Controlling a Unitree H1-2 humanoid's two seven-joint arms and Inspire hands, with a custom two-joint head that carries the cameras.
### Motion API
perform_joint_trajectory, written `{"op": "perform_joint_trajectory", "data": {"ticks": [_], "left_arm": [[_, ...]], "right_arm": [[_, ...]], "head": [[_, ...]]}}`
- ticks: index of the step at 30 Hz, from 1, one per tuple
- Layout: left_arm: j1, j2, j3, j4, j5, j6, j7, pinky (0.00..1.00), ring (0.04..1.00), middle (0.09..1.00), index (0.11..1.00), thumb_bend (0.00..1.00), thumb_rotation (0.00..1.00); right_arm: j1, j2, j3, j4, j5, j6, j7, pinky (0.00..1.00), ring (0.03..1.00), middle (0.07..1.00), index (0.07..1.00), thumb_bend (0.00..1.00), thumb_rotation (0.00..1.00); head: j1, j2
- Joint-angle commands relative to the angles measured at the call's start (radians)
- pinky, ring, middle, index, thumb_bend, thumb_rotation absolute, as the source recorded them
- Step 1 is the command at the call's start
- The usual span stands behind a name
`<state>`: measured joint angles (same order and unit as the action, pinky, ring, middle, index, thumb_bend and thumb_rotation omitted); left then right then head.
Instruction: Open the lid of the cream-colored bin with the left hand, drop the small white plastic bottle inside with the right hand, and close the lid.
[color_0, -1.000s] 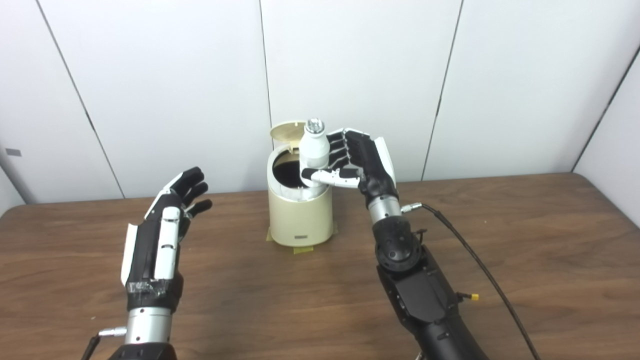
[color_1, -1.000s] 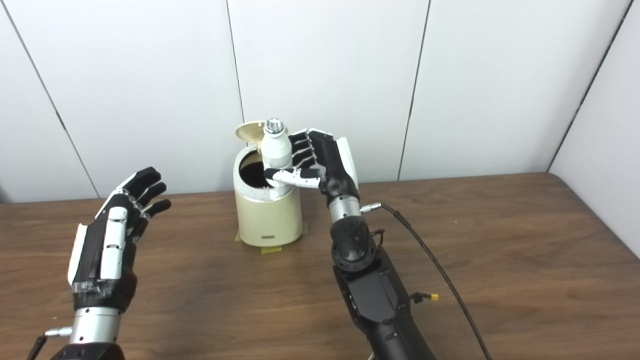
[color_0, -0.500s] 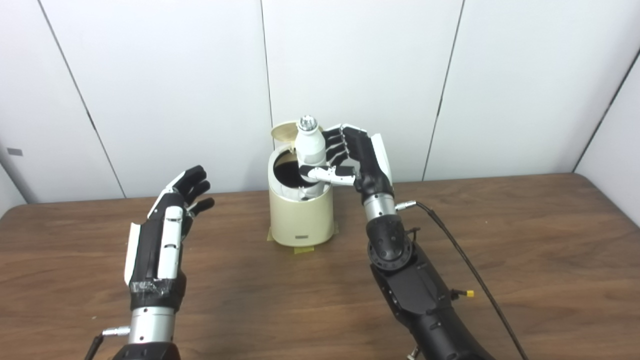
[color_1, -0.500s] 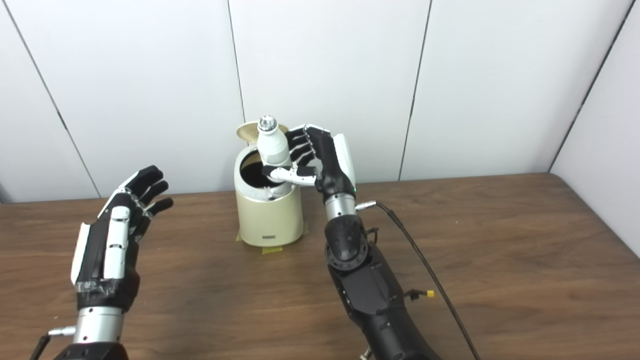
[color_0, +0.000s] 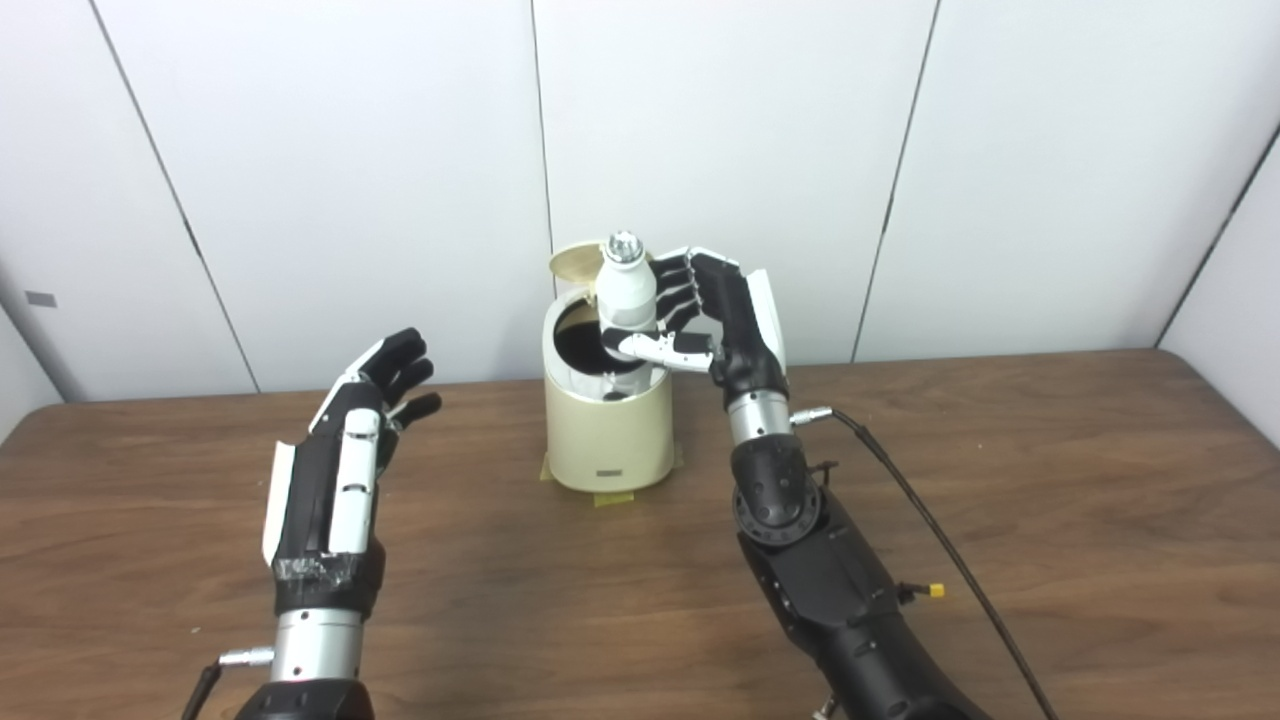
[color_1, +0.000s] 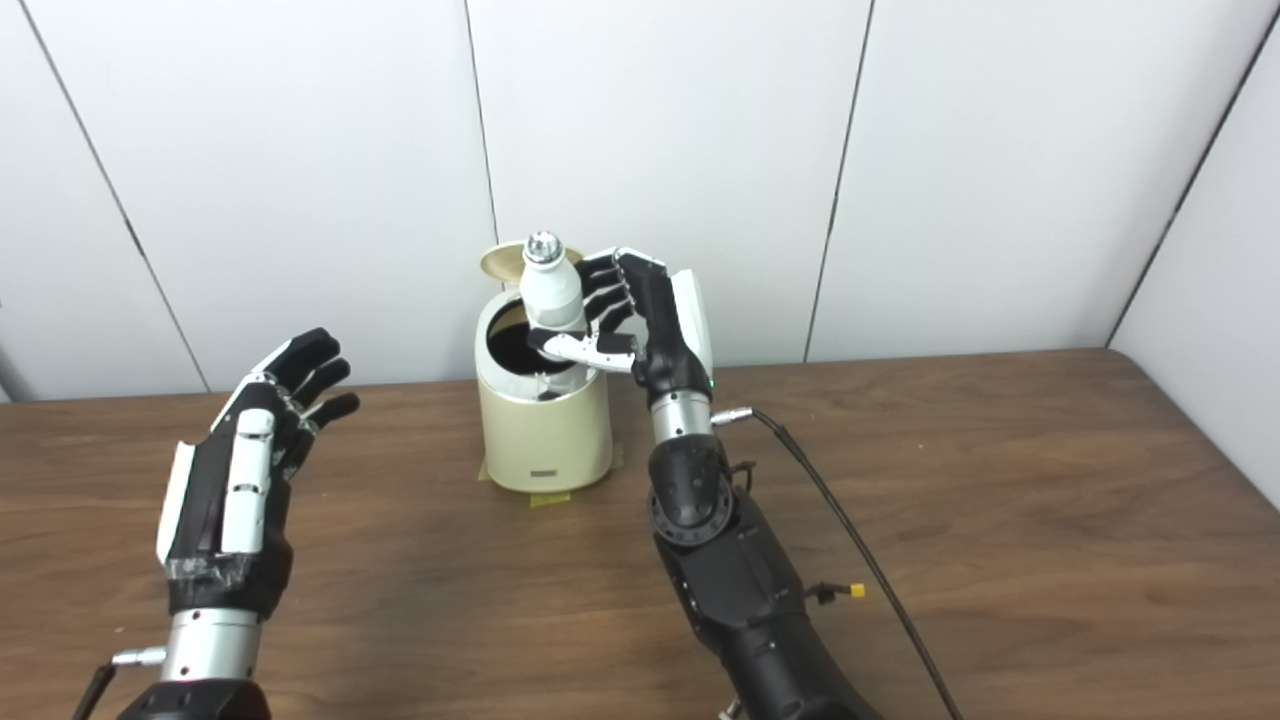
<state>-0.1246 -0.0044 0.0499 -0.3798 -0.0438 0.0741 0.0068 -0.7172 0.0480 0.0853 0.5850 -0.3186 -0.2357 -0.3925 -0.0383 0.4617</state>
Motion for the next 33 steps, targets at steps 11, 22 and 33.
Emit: {"op": "perform_joint_trajectory", "data": {"ticks": [11,22,33], "left_arm": [[-0.029,0.0,0.0,-0.033,0.0,-0.019,0.005,0.79,0.855,0.864,0.84,0.4,0.86],[-0.028,0.0,-0.003,-0.037,0.002,-0.017,0.004,0.78,0.852,0.862,0.84,0.4,0.87],[-0.029,-0.004,-0.003,-0.035,0.003,-0.022,0.007,0.79,0.857,0.864,0.837,0.4,0.85]], "right_arm": [[-0.04,0.01,0.009,-0.021,-0.004,-0.01,0.009,0.33,0.429,0.47,0.511,0.52,0.0],[-0.021,0.003,0.01,-0.045,-0.003,0.01,0.017,0.33,0.426,0.461,0.511,0.52,0.0],[-0.013,-0.002,0.005,-0.055,0.033,0.019,0.062,0.38,0.446,0.479,0.501,0.52,0.0]], "head": [[-0.001,0.002],[0.002,0.005],[0.008,0.003]]}}
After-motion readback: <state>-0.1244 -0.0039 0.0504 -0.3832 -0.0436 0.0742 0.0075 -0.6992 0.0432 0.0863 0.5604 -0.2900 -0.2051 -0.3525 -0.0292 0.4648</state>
